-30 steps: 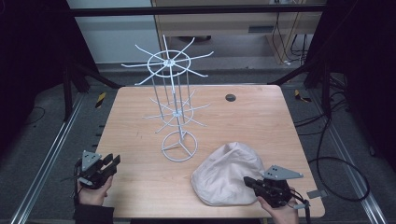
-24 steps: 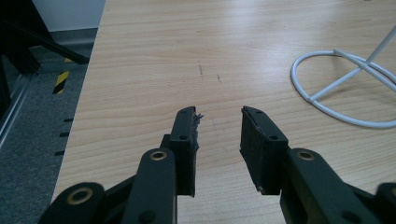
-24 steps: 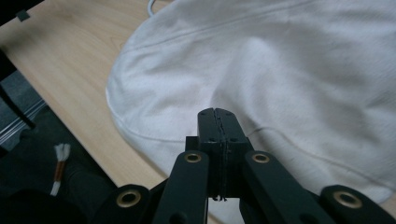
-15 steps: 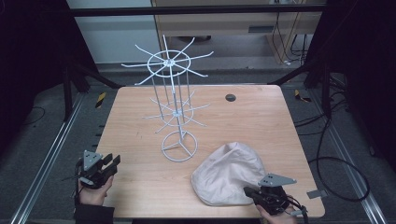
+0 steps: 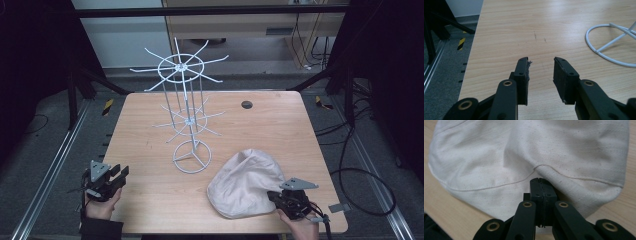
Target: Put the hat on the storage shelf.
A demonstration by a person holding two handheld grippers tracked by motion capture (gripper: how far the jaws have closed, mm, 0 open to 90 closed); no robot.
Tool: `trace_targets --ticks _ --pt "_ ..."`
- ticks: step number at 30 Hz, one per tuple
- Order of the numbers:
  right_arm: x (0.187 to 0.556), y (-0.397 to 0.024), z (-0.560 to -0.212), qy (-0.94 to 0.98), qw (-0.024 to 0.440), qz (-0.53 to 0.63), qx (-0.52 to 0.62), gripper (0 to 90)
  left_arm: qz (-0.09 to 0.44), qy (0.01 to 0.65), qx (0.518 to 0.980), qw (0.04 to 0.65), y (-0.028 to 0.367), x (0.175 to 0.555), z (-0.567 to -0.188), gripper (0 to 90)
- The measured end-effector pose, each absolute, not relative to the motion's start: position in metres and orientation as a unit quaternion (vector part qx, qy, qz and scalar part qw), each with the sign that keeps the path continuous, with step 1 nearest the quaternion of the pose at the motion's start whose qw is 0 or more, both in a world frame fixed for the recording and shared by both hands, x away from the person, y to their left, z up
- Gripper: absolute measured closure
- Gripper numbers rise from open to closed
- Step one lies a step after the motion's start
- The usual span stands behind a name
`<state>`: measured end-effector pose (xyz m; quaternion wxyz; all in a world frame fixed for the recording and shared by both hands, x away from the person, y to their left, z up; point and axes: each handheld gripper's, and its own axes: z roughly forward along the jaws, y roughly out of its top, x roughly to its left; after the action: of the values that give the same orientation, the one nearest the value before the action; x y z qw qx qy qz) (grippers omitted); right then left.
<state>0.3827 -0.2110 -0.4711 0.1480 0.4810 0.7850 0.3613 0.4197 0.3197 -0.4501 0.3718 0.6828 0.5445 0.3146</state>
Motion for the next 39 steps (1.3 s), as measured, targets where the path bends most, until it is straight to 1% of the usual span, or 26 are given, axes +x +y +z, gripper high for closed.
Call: trace_targets --ticks 9,13,20,23,26,29,31,32,34,35,36,39 --pt "0.407 -0.223 -0.471 0.768 0.173 0.357 0.503 90.0 0.315 0.543 0.685 0.368 0.319 0.421 -0.451 64.9" --pt "0.419 -0.233 -0.471 0.751 0.178 0.362 0.522 90.0 0.315 0.542 0.687 0.368 0.318 0.421 -0.451 64.9" --pt "0.432 -0.237 -0.472 0.745 0.179 0.368 0.527 90.0 0.316 0.541 0.687 0.367 0.318 0.422 -0.451 64.7" --pt "0.435 -0.237 -0.473 0.744 0.18 0.367 0.528 90.0 0.317 0.54 0.688 0.367 0.318 0.422 -0.452 63.9" --pt "0.43 -0.236 -0.469 0.743 0.182 0.376 0.523 90.0 0.32 0.539 0.687 0.367 0.318 0.422 -0.452 62.5" --pt "0.421 -0.228 -0.459 0.745 0.178 0.402 0.502 90.0 0.324 0.538 0.689 0.363 0.318 0.423 -0.453 59.3" --pt "0.413 -0.213 -0.449 0.748 0.171 0.428 0.477 90.0 0.323 0.539 0.689 0.361 0.318 0.424 -0.454 54.4" --pt "0.413 -0.213 -0.449 0.748 0.171 0.428 0.477 90.0 0.324 0.538 0.69 0.36 0.318 0.424 -0.454 54.4" --pt "0.41 -0.201 -0.444 0.749 0.163 0.443 0.465 90.0 0.324 0.539 0.69 0.359 0.318 0.425 -0.455 51.2" --pt "0.408 -0.187 -0.44 0.756 0.161 0.447 0.449 90.0 0.324 0.54 0.69 0.356 0.318 0.426 -0.456 48.9" --pt "0.408 -0.187 -0.44 0.756 0.161 0.447 0.449 90.0 0.324 0.54 0.69 0.356 0.318 0.426 -0.456 47.8" --pt "0.406 -0.164 -0.437 0.763 0.153 0.459 0.429 90.0 0.321 0.543 0.692 0.351 0.319 0.428 -0.458 46.0"
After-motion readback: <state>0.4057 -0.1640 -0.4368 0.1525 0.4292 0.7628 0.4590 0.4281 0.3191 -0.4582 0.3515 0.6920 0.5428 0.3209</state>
